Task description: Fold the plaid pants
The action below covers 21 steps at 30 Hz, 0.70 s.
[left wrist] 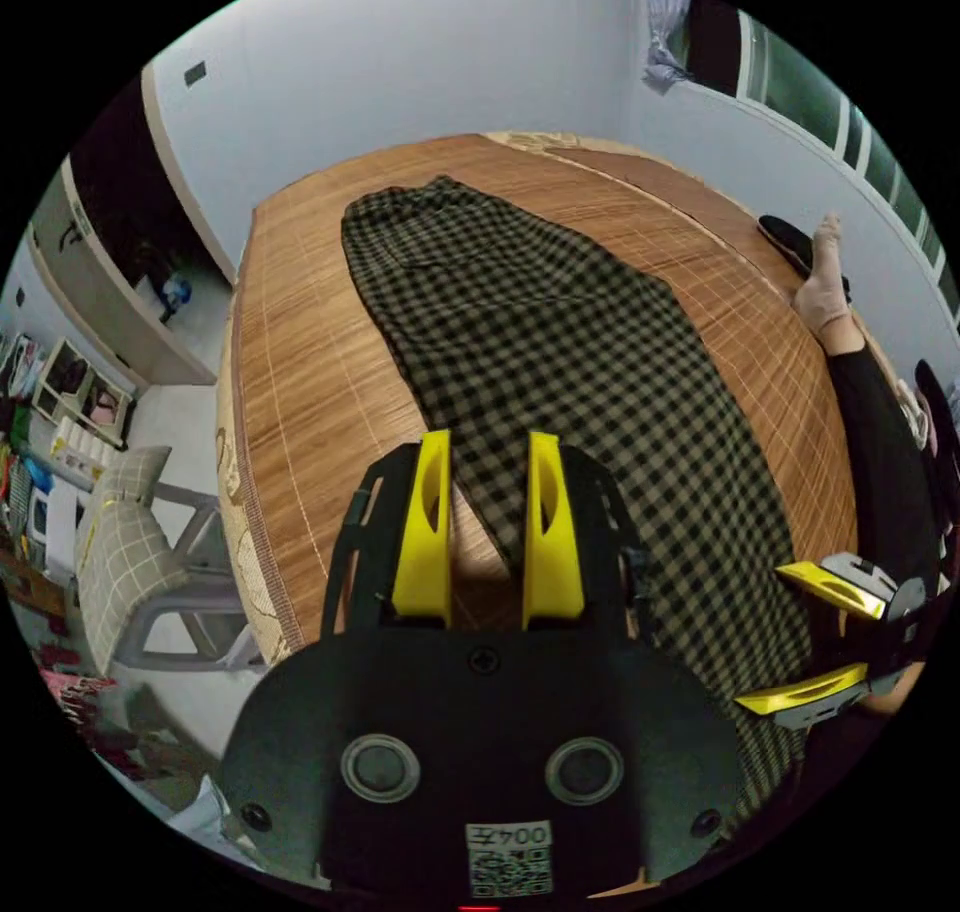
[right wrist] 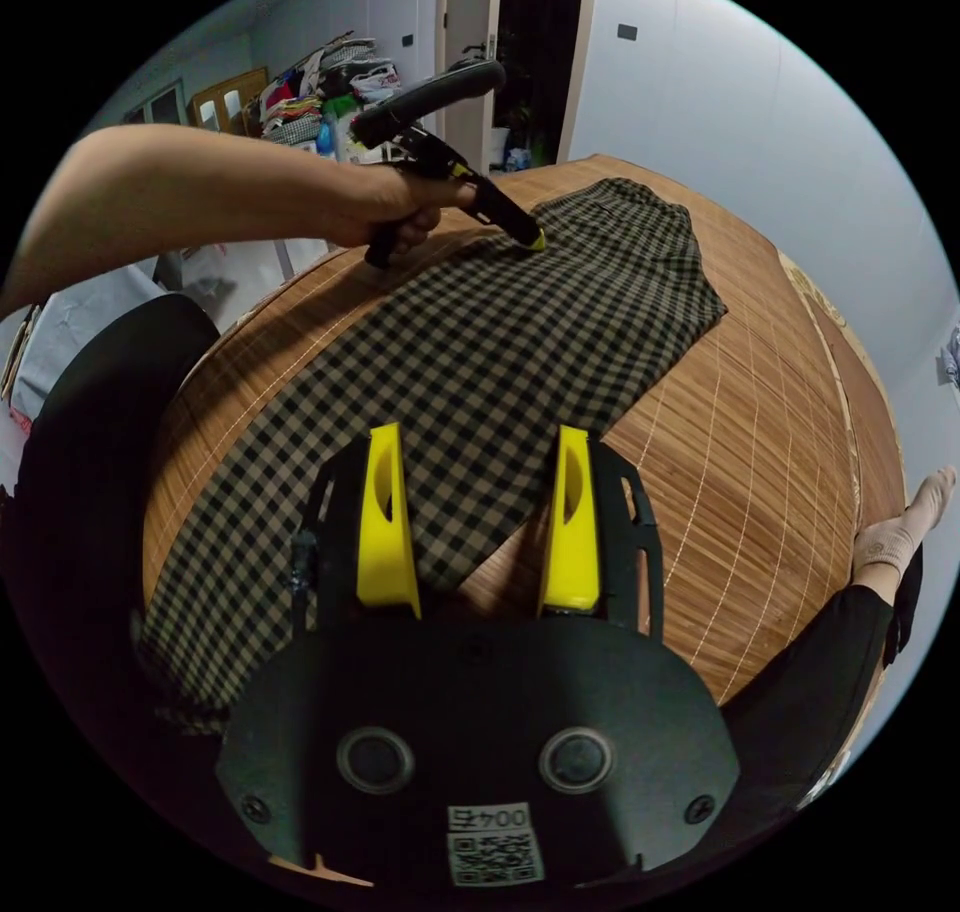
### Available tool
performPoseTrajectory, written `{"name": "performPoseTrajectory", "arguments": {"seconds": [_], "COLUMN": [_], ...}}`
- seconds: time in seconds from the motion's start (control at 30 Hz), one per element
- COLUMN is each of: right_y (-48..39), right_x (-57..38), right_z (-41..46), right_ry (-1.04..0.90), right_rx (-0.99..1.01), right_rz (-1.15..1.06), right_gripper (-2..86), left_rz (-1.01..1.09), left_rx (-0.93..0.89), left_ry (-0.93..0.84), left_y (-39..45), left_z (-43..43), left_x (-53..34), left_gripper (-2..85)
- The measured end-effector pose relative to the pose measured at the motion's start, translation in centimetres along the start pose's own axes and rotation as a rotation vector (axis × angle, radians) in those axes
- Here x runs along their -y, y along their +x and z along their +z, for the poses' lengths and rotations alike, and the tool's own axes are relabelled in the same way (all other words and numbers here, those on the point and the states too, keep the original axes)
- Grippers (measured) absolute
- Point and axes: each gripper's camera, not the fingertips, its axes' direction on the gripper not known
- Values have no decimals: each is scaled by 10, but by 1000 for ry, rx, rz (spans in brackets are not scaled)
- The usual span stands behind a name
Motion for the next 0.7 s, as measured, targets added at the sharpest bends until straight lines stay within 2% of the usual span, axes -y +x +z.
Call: {"name": "performPoseTrajectory", "arguments": {"seconds": [0.27,0.43,0.7], "right_y": [54,90,162], "right_x": [23,37,63], "right_z": [7,10,14], "right_ry": [-3,-3,-16], "right_rx": [5,1,17], "right_rz": [3,1,8], "right_gripper": [208,208,205], "left_rz": [3,30,55], "left_rx": [-73,-41,22], "left_ry": [140,27,9], "left_y": [38,58,71], "left_z": [-39,-12,1], "left_x": [-15,-21,-9], "left_gripper": [172,181,184]}}
